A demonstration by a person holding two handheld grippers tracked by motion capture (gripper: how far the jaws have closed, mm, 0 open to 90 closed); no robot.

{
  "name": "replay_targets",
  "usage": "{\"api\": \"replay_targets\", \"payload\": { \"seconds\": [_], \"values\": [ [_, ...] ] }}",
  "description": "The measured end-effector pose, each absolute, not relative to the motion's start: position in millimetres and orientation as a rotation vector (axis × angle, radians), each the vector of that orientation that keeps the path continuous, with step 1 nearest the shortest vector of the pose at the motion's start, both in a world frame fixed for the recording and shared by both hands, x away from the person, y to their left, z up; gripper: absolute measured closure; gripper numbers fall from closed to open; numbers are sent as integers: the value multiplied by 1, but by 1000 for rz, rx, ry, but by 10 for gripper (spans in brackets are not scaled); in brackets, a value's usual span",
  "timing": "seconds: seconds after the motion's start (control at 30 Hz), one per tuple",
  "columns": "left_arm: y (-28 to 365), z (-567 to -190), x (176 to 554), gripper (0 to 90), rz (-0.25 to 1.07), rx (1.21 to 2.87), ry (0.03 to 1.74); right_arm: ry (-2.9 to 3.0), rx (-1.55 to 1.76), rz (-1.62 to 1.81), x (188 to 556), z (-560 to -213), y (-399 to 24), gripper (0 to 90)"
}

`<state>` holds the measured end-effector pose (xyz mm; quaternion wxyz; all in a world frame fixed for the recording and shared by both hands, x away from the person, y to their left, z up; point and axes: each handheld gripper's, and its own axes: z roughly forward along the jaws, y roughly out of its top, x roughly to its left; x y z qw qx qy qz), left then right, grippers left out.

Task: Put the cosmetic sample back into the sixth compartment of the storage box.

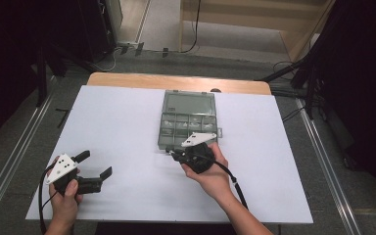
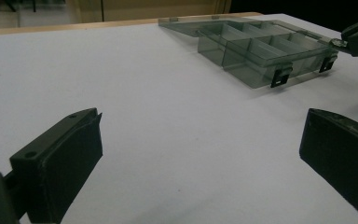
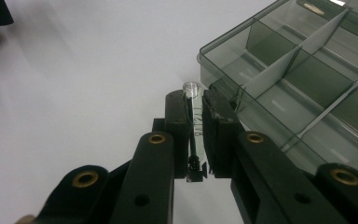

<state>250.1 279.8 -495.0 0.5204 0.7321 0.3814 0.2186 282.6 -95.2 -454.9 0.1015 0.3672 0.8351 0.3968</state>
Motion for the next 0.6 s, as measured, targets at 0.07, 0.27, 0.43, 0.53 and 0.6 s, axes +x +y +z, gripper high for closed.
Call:
{"api": "replay_targets", "payload": {
  "seconds": [0.07, 0.27, 0.43, 0.53, 0.6],
  "values": [
    [280, -495, 250, 0, 524, 1755, 914, 2464, 1084, 1171, 284, -455, -95, 825],
    [280, -495, 250, 0, 522, 1753, 914, 2454, 1106, 1176, 290, -454, -96, 825],
    [280, -495, 250, 0, 521, 1752, 916, 2446, 1104, 1173, 294, -452, -96, 825],
    [280, -495, 250, 0, 520, 1749, 918, 2441, 1102, 1171, 297, -450, -96, 825],
    [280, -495, 250, 0, 519, 1750, 918, 2438, 1109, 1173, 298, -449, -97, 825]
  ]
}}
